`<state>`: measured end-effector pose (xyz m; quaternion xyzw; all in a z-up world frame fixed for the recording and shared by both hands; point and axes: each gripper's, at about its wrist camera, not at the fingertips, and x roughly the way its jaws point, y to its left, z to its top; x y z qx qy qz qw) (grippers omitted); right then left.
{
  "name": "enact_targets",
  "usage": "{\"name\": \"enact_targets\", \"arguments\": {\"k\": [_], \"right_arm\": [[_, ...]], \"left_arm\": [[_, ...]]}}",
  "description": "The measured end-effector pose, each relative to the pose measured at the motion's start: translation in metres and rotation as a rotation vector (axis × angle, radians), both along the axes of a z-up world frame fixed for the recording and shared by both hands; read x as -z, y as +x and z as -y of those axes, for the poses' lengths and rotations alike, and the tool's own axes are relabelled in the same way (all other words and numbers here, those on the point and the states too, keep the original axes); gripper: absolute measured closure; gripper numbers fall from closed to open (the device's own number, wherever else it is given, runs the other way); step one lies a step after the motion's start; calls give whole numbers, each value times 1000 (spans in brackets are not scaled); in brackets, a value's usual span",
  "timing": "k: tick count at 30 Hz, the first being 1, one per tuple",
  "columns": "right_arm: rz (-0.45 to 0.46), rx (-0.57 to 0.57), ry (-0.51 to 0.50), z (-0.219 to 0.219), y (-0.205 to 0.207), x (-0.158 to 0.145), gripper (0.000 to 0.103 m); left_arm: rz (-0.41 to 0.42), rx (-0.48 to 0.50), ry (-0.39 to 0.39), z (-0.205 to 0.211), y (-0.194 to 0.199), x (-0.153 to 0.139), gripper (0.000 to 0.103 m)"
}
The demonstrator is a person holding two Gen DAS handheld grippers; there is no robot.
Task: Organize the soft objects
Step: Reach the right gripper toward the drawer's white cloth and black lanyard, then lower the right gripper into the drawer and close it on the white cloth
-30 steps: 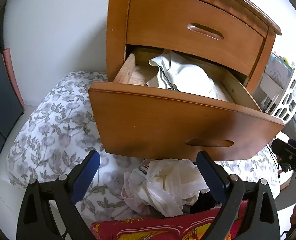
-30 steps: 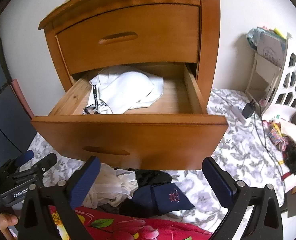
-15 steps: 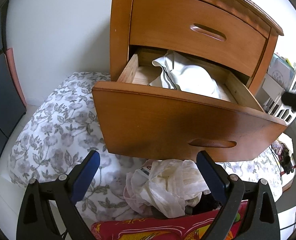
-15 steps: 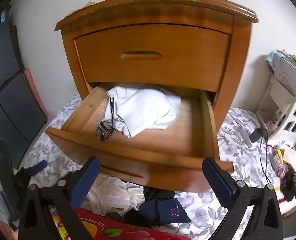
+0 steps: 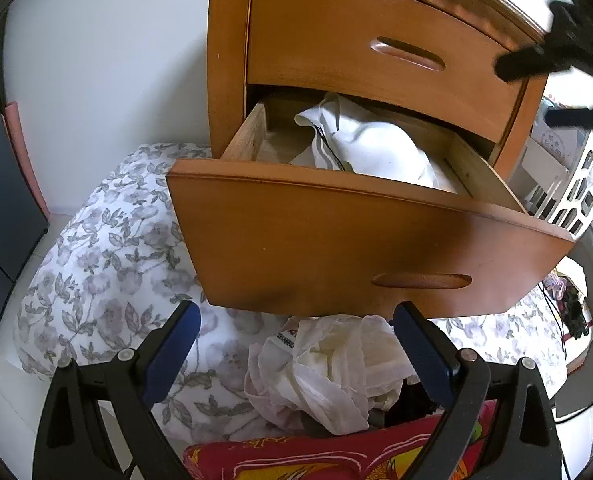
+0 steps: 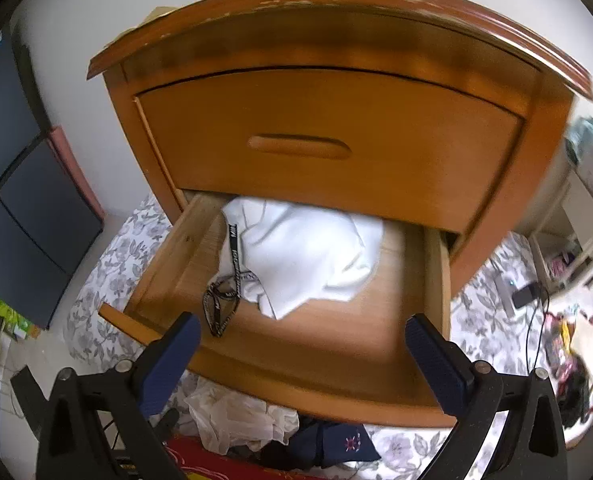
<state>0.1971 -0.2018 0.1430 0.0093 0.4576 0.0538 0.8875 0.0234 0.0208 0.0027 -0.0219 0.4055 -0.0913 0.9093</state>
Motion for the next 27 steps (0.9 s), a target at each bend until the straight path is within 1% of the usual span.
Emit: {"name": "enact_targets", "arguments": {"k": [2, 5, 8, 12, 16, 19, 21, 24, 27], "right_arm": [[2, -34, -10, -7, 9, -4, 0], [15, -59, -14, -13, 21, -12, 0], [24, -81, -42, -21, 35, -20, 0], [-29, -77, -33, -26, 56, -17, 0], [-110, -86, -60, -37, 72, 6, 0], [-201, -86, -67, -45, 83, 35, 0], [-243, -87, -87, -51, 88, 52, 0], [-291, -103, -120, -63, 95, 75, 0], [-316, -123, -133, -74, 99, 87, 0]], "left_arm": [[-1, 4, -3, 0, 0, 0, 6], [-2, 8, -2, 1, 0, 1, 6], [-4, 13, -2, 2, 1, 1, 6], [-4, 16, -4, 2, 1, 1, 6], [-4, 17, -4, 2, 1, 1, 6], [-5, 17, -5, 2, 1, 1, 6], [-6, 16, -6, 2, 1, 1, 6], [-11, 12, -9, 1, 2, 3, 6], [-15, 8, -11, 0, 4, 4, 6]]}}
